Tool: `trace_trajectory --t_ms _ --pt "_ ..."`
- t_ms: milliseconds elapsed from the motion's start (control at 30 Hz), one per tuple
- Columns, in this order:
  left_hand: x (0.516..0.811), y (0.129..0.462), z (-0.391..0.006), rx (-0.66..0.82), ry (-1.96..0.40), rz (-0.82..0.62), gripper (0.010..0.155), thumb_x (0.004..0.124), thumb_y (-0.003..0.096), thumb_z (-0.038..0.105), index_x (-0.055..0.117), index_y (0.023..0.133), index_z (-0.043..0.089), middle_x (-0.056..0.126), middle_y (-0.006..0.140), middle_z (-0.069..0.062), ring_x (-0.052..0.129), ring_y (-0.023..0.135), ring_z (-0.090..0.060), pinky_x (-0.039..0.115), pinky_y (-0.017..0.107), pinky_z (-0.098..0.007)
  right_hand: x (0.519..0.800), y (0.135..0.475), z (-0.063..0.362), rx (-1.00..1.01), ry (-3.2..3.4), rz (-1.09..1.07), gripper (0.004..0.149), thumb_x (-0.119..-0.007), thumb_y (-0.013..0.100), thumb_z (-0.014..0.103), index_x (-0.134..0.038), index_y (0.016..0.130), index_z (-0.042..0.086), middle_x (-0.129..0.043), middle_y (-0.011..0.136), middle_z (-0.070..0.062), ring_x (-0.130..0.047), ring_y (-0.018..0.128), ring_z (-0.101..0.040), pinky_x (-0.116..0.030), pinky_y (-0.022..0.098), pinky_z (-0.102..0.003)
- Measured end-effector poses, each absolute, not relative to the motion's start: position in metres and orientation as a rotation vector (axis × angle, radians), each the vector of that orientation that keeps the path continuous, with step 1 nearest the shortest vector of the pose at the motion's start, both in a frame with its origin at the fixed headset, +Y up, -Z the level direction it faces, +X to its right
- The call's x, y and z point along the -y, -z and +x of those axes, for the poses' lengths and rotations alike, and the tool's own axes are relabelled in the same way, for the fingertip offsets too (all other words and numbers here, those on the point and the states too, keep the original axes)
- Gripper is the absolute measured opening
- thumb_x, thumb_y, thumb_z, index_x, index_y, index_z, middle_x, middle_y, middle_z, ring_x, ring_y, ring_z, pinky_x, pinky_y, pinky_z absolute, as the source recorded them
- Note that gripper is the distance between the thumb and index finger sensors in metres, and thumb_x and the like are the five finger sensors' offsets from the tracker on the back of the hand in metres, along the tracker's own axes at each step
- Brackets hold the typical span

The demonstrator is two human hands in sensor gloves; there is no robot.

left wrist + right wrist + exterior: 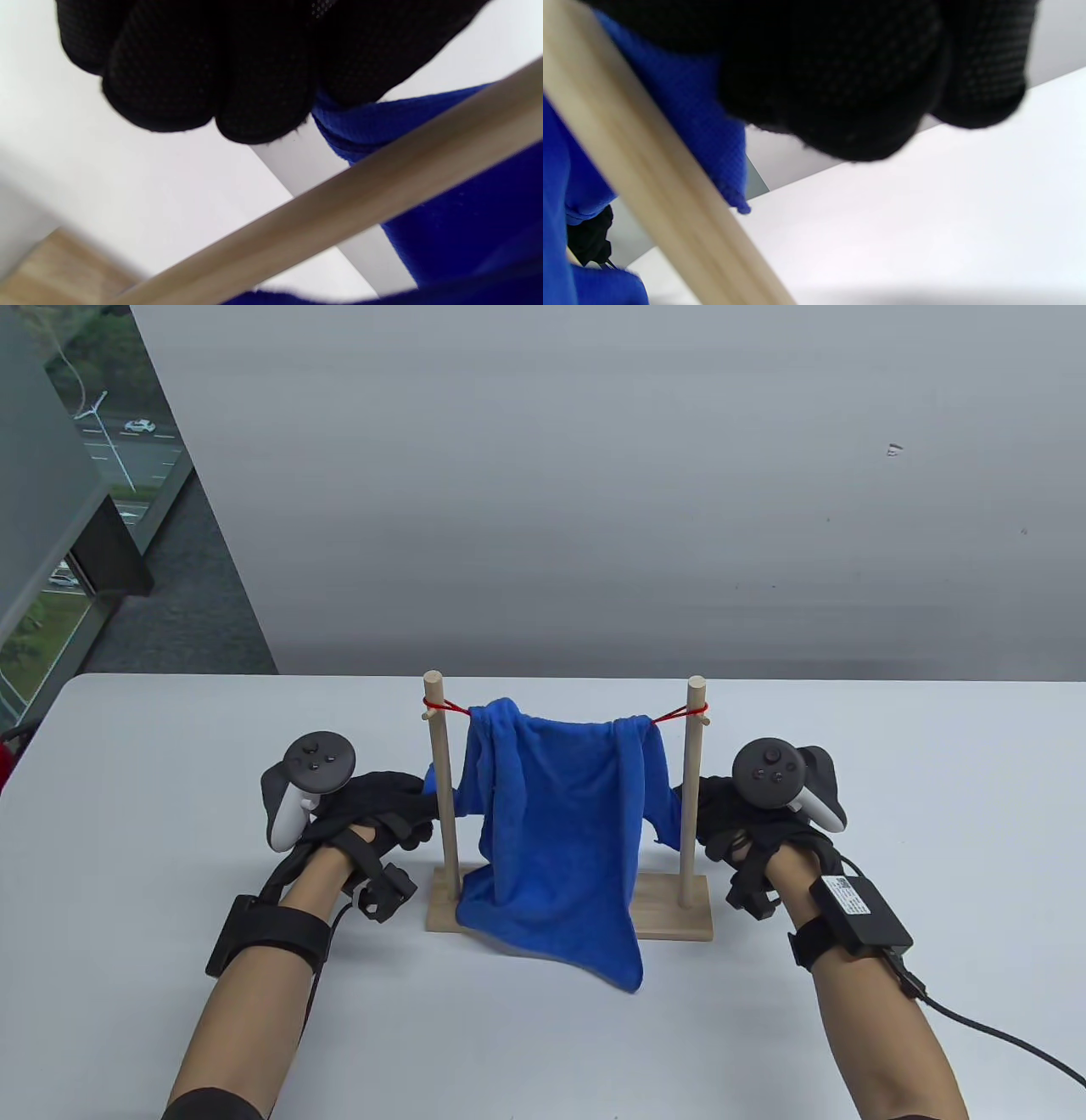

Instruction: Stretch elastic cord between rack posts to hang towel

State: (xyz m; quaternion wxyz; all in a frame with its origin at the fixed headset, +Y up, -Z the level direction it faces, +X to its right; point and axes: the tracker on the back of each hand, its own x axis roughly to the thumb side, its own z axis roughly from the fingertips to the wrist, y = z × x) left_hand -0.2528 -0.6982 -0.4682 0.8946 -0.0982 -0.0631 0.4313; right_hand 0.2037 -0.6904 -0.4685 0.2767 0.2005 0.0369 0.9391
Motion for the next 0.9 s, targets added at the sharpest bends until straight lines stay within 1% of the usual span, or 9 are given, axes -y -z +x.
trace_trajectory --t_ms 100,267,700,833,900 --pt "0.713 0.467 -0.254 0.099 -0.930 -0.230 0.040 0.097 0.0374 0.043 0.102 0.062 0.012 0.111 0.034 0.003 0.108 0.029 -0.026 0.085 0.046 -0.052 0.703 0.468 0.203 -0.125 -2.508 0.504 0.043 -0.084 0.040 0.036 -0.088 0.074 0.009 -0.099 0.039 -0.002 -0.101 0.018 -0.016 -0.087 0.027 -0.043" --pt "0.729 0.465 -0.253 0.063 -0.916 -0.263 0.040 0.097 0.0375 0.043 0.102 0.061 0.012 0.111 0.034 0.003 0.108 0.028 -0.025 0.085 0.046 -0.052 0.717 0.469 0.201 -0.155 -2.552 0.475 0.043 -0.085 0.039 0.036 -0.090 0.073 0.010 -0.100 0.038 -0.002 -0.101 0.018 -0.016 -0.087 0.027 -0.043" --pt "0.756 0.463 -0.245 -0.016 -0.856 -0.335 0.040 0.096 0.0382 0.042 0.102 0.062 0.011 0.111 0.034 0.003 0.108 0.028 -0.026 0.085 0.046 -0.052 0.748 0.475 0.204 -0.288 -2.517 0.404 0.041 -0.086 0.038 0.035 -0.093 0.071 0.011 -0.099 0.039 -0.004 -0.099 0.019 -0.020 -0.085 0.030 -0.046" --pt "0.763 0.462 -0.243 -0.032 -0.876 -0.358 0.040 0.096 0.0382 0.043 0.102 0.062 0.011 0.111 0.034 0.003 0.108 0.028 -0.026 0.085 0.046 -0.052 0.753 0.475 0.202 -0.300 -2.515 0.411 0.042 -0.086 0.038 0.035 -0.093 0.071 0.011 -0.099 0.039 -0.004 -0.099 0.019 -0.020 -0.085 0.030 -0.046" --pt "0.764 0.462 -0.242 -0.016 -0.904 -0.393 0.040 0.095 0.0388 0.043 0.101 0.064 0.013 0.111 0.036 0.003 0.108 0.031 -0.026 0.084 0.048 -0.052 0.752 0.474 0.203 -0.282 -2.502 0.414 0.042 -0.085 0.039 0.035 -0.092 0.072 0.010 -0.099 0.040 -0.004 -0.099 0.020 -0.019 -0.085 0.030 -0.045"
